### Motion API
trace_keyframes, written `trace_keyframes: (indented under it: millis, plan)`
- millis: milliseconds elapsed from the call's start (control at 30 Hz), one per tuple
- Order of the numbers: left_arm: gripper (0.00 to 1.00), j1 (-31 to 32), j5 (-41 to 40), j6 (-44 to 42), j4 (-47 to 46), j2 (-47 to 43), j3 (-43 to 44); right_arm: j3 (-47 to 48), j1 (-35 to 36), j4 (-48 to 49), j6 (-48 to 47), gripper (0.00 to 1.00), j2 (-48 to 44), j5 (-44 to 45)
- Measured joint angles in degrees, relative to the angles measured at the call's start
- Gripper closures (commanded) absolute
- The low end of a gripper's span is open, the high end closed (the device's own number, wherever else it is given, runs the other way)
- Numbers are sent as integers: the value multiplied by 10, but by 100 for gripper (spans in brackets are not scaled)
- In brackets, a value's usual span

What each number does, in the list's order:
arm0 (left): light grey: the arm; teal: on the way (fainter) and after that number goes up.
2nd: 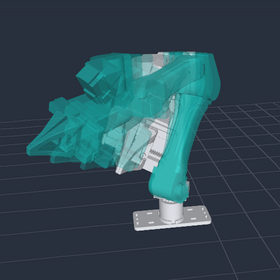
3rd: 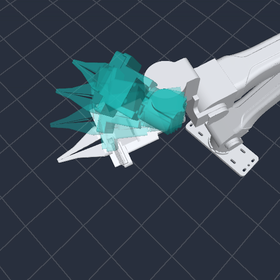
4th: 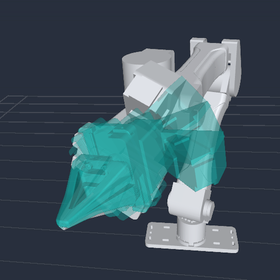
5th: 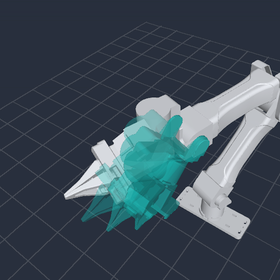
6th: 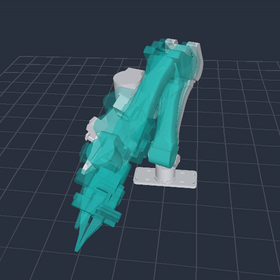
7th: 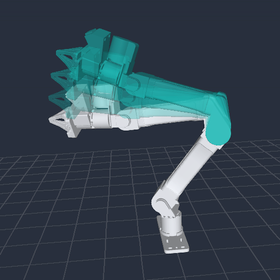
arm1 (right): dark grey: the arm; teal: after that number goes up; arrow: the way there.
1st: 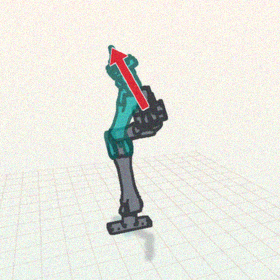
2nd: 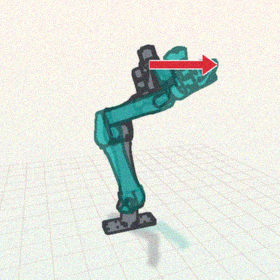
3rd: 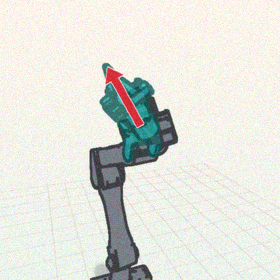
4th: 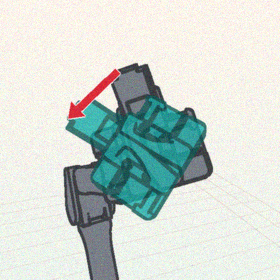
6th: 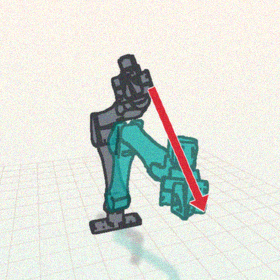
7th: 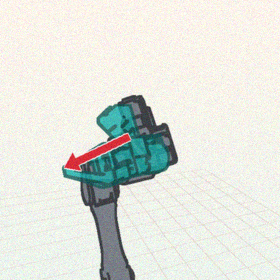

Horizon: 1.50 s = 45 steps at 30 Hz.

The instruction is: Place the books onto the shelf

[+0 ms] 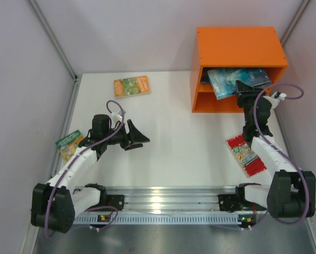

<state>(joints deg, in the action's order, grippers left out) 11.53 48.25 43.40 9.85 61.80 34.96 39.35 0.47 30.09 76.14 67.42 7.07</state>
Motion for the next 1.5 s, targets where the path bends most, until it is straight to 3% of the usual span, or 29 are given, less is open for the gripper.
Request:
trace_keyframes:
  millis: [800,1500]
  plan:
    - [24,0,19,-6,6,-5,-1,106,92,107,-1,100,208,124]
    - [25,0,19,-11,13,-6,-2,158,106,110,32,100,259,167]
